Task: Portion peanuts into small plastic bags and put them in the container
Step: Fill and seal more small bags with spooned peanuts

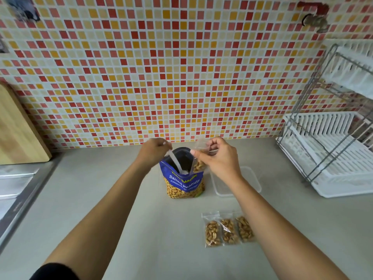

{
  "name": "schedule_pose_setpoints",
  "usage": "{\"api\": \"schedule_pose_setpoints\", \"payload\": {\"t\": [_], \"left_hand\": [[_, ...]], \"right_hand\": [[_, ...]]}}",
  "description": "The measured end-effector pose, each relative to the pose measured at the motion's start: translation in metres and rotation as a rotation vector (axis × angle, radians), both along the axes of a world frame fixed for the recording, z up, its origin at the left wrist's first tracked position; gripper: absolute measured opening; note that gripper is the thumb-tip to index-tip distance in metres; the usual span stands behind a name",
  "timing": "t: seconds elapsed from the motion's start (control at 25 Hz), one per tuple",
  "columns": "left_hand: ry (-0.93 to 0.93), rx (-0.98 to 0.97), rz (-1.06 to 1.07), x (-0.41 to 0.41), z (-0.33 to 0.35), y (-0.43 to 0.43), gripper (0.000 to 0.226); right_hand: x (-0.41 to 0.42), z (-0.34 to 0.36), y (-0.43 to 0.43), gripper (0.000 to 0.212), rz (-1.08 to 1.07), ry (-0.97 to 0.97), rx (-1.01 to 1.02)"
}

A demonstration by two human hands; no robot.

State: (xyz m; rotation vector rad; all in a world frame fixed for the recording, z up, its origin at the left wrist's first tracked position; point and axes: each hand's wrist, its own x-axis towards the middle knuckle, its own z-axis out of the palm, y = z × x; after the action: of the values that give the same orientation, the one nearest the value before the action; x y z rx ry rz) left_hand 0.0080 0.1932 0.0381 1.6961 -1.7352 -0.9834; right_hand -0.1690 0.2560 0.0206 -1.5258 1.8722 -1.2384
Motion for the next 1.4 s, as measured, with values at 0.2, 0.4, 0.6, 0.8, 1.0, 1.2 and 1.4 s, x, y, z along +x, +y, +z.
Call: {"api": "schedule_pose_setpoints", "payload": {"t": [0.2,0.4,0.6,0.8,1.0,1.2,1.4], "left_hand": [[-0.087,-0.083,0.028,0.002,-0.011,0.011,0.038],[0.27,-0.155,-0.2,0.002,-0.003,0.053,0.039],[0.468,-0.021,-0.204,-0.009,-0.02,0.074,0.02],[0.728,0.195,-0.204,-0.011,-0.02,0.085,0.017],[0.641,0.122,-0.24,-0.028,-0.029,0.098,0.02],[0.678,0.244,-0.178,-0.038,-0.055,0.105,0.013],[0.594,0.366,-0.111,-0.03,-0.098,0.119,0.018]], "right_hand": [[-0.001,0.009,0.01,0.046,-0.028,-0.015,-0.016],[0.003,0.022,0.015,0.047,-0.066,-0.061,-0.044],[0.007,0.022,0.019,0.054,0.058,-0.25,0.078],[-0.006,0.027,0.03,0.004,0.195,-0.417,0.078],[-0.014,0.02,0.038,0.004,0.225,-0.262,0.065],[-0.026,-0.008,0.047,0.004,0.236,-0.183,0.134],[-0.034,-0.059,0.052,0.012,0.222,-0.295,0.268]]}}
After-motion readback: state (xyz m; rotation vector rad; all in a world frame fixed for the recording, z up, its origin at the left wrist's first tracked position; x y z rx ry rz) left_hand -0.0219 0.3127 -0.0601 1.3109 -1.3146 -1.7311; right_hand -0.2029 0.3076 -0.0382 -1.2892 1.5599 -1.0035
